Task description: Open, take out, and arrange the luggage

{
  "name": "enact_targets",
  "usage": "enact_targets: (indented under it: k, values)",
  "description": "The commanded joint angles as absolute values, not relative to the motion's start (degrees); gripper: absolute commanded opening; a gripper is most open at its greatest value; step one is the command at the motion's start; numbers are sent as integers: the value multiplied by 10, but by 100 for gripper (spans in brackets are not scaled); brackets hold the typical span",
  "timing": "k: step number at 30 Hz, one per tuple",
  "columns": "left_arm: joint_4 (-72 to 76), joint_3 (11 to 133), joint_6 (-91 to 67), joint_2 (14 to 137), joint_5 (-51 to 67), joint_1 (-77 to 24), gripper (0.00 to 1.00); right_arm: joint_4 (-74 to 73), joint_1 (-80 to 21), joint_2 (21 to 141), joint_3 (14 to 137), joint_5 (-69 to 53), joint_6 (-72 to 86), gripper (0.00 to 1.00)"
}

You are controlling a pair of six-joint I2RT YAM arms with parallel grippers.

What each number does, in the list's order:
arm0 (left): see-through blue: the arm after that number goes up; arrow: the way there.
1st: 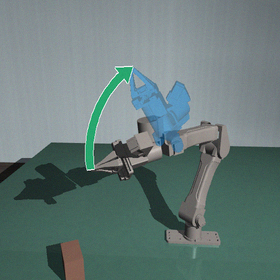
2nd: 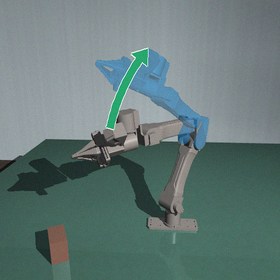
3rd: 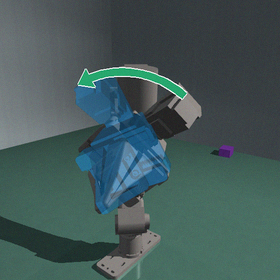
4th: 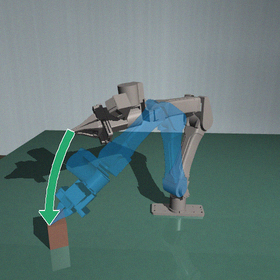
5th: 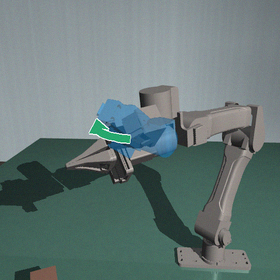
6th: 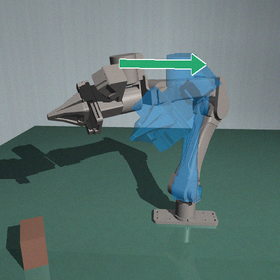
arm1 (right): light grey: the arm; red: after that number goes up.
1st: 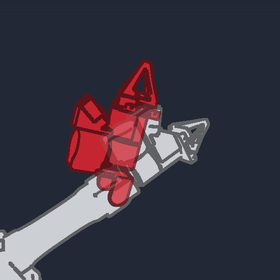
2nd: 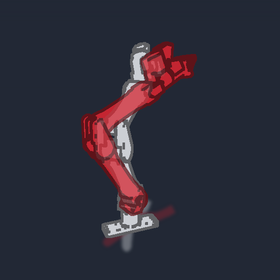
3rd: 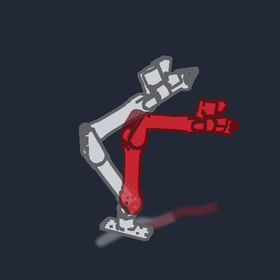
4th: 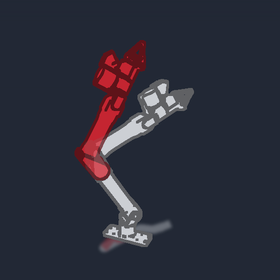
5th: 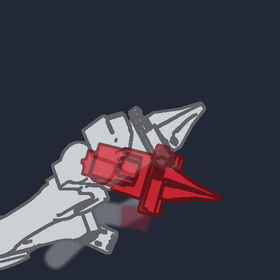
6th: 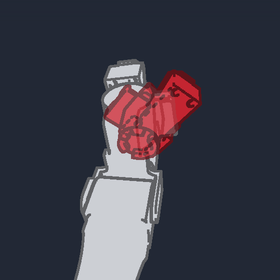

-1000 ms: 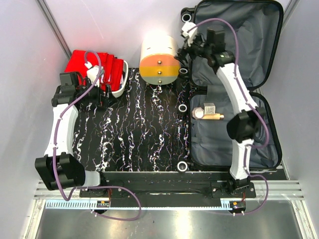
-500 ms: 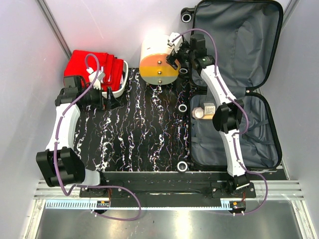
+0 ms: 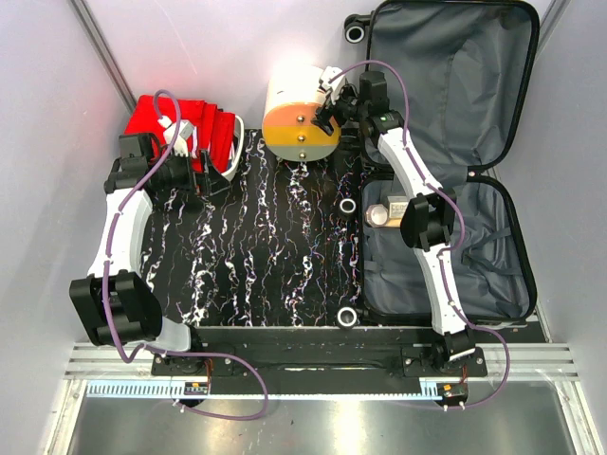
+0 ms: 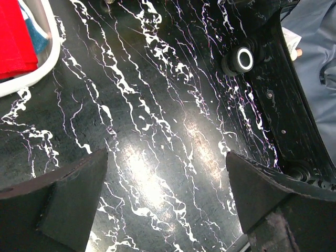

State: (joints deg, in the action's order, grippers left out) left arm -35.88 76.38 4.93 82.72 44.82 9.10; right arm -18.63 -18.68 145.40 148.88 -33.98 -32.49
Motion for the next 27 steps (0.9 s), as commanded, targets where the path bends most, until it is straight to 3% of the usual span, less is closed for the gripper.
enact_targets:
  k: [1,6,13,20,27]
  values:
    - [-304,796,18,834,448,93,99,-168,-220,1473,1502,-395,-269,91]
    - [-279,795,10,835,426,89,99,-163,-239,1460,1488,-410,-259,88]
    - [-207,760,2,787,301,71,99,-139,-240,1381,1404,-389,-250,88]
    - [-77,669,1,693,227,72,99,-135,-238,1244,1290,-370,-252,95]
    - [-146,676,12,697,306,61,99,-177,-229,1061,1174,-292,-220,100]
